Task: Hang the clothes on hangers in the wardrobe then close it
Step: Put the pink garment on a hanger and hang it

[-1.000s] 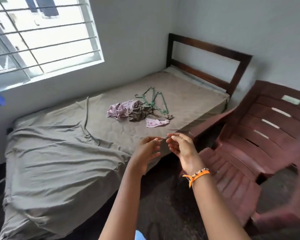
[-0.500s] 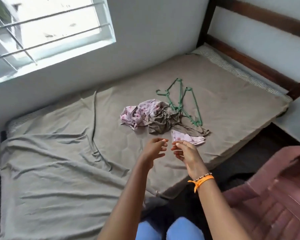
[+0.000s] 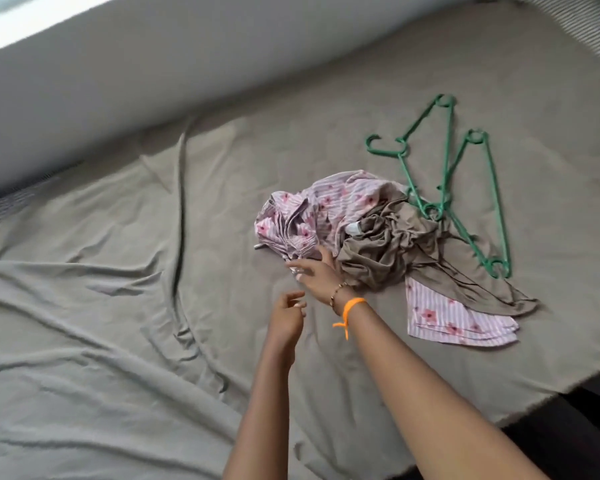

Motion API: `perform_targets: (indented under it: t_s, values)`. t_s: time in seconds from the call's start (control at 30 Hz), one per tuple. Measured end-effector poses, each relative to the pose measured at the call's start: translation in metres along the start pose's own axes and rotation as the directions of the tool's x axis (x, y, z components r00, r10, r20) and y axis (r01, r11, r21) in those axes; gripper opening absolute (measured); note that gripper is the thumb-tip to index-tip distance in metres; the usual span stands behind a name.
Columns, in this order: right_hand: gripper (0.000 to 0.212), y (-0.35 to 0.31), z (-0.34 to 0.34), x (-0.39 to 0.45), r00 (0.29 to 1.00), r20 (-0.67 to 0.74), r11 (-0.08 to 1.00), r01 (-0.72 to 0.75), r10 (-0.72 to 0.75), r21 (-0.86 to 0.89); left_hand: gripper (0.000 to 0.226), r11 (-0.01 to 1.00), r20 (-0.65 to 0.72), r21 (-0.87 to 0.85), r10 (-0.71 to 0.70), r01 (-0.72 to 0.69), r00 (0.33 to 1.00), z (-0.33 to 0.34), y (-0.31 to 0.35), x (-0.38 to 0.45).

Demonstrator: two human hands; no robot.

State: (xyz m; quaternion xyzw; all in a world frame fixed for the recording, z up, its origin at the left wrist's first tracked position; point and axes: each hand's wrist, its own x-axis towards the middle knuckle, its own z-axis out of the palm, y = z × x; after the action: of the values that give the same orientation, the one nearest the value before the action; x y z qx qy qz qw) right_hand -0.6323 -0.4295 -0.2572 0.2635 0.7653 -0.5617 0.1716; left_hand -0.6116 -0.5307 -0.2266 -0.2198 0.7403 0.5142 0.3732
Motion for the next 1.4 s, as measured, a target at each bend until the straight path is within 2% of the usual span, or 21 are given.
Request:
perform_targets:
  t_s: [0.1,0.13,0.2,0.3,0.37,0.47,0.5,0.57,0.67,0.77,0.87,0.93,0.97,1.0,1.07,1.1,1.17,1.23,1.3,1.4]
  values:
    - [0.045,0.003,0.012,0.053,0.996,0.045,0.976,-0.065,0.075,-0.208,0.031,0.999,-0.065,-0.026,-0.037,0.036,0.997,-0.010,-0.009,0.028]
    - [0.044,0.004,0.012,0.064,0.998,0.006,0.983,-0.056,0.058,-0.173,0.030,0.998,-0.079,-0.039,-0.048,0.045,0.996,-0.012,-0.009,0.033]
    - [0.035,0.003,0.000,0.074,0.982,-0.186,0.998,-0.025,0.037,0.066,0.030,0.998,-0.088,-0.052,-0.047,0.042,0.995,-0.016,-0.004,0.034]
    - [0.017,-0.011,-0.033,0.059,0.892,-0.426,0.940,0.005,0.151,0.342,0.030,0.997,-0.070,-0.079,0.004,-0.009,0.998,-0.017,0.017,0.020]
    - [0.027,-0.026,-0.055,0.042,0.838,-0.499,0.864,0.069,0.221,0.499,0.028,0.991,-0.053,-0.116,0.068,-0.074,0.996,-0.016,0.038,0.002]
    - [0.054,-0.049,-0.088,0.008,0.752,-0.588,0.809,0.128,0.298,0.573,0.024,0.961,-0.057,-0.181,0.202,-0.209,0.978,-0.014,0.069,-0.032]
    - [0.057,-0.054,-0.098,-0.005,0.735,-0.614,0.817,0.146,0.289,0.558,0.025,0.948,-0.055,-0.184,0.253,-0.259,0.966,-0.013,0.078,-0.046]
    - [0.054,-0.065,-0.115,-0.033,0.737,-0.653,0.855,0.216,0.174,0.471,0.032,0.920,-0.033,-0.173,0.352,-0.353,0.935,-0.010,0.094,-0.073]
    - [0.044,-0.089,-0.141,-0.085,0.833,-0.549,0.916,0.267,-0.064,0.299,0.046,0.868,0.024,-0.129,0.485,-0.478,0.874,-0.008,0.121,-0.113]
    - [0.038,-0.126,-0.170,-0.143,0.896,-0.345,0.951,0.309,-0.281,0.026,0.065,0.760,0.117,-0.014,0.646,-0.649,0.754,-0.008,0.146,-0.151]
    - [0.036,-0.166,-0.193,-0.201,0.900,-0.136,0.908,0.397,-0.414,-0.136,0.081,0.566,0.252,0.112,0.779,-0.817,0.574,-0.007,0.167,-0.184]
    - [0.035,-0.187,-0.203,-0.235,0.876,-0.093,0.877,0.459,-0.474,-0.143,0.075,0.412,0.329,0.196,0.827,-0.890,0.456,-0.003,0.179,-0.202]
    - [0.035,-0.195,-0.208,-0.250,0.853,-0.111,0.859,0.496,-0.509,-0.128,0.065,0.379,0.359,0.244,0.820,-0.893,0.446,-0.001,0.185,-0.209]
    - [0.036,-0.203,-0.213,-0.265,0.825,-0.146,0.838,0.536,-0.545,-0.102,0.052,0.374,0.371,0.295,0.803,-0.879,0.466,0.001,0.191,-0.215]
    - [0.035,-0.215,-0.225,-0.292,0.756,-0.243,0.786,0.617,-0.608,-0.043,0.031,0.428,0.375,0.377,0.740,-0.822,0.558,0.002,0.199,-0.230]
    - [0.035,-0.219,-0.231,-0.303,0.716,-0.289,0.753,0.658,-0.635,-0.024,0.036,0.465,0.409,0.347,0.707,-0.815,0.577,0.001,0.202,-0.240]
    - [0.034,-0.225,-0.242,-0.323,0.637,-0.355,0.686,0.727,-0.684,-0.019,0.046,0.616,0.499,0.193,0.609,-0.764,0.617,-0.002,0.205,-0.259]
    - [0.033,-0.228,-0.248,-0.337,0.577,-0.385,0.630,0.776,-0.720,-0.016,0.030,0.753,0.593,0.091,0.485,-0.652,0.643,-0.003,0.204,-0.272]
    - [0.031,-0.228,-0.254,-0.348,0.548,-0.410,0.597,0.802,-0.729,0.012,0.035,0.806,0.669,-0.018,0.449,-0.591,0.592,0.001,0.205,-0.274]
    - [0.030,-0.227,-0.265,-0.359,0.535,-0.438,0.590,0.807,-0.722,0.014,0.037,0.784,0.698,-0.287,0.565,-0.551,0.440,0.013,0.223,-0.285]
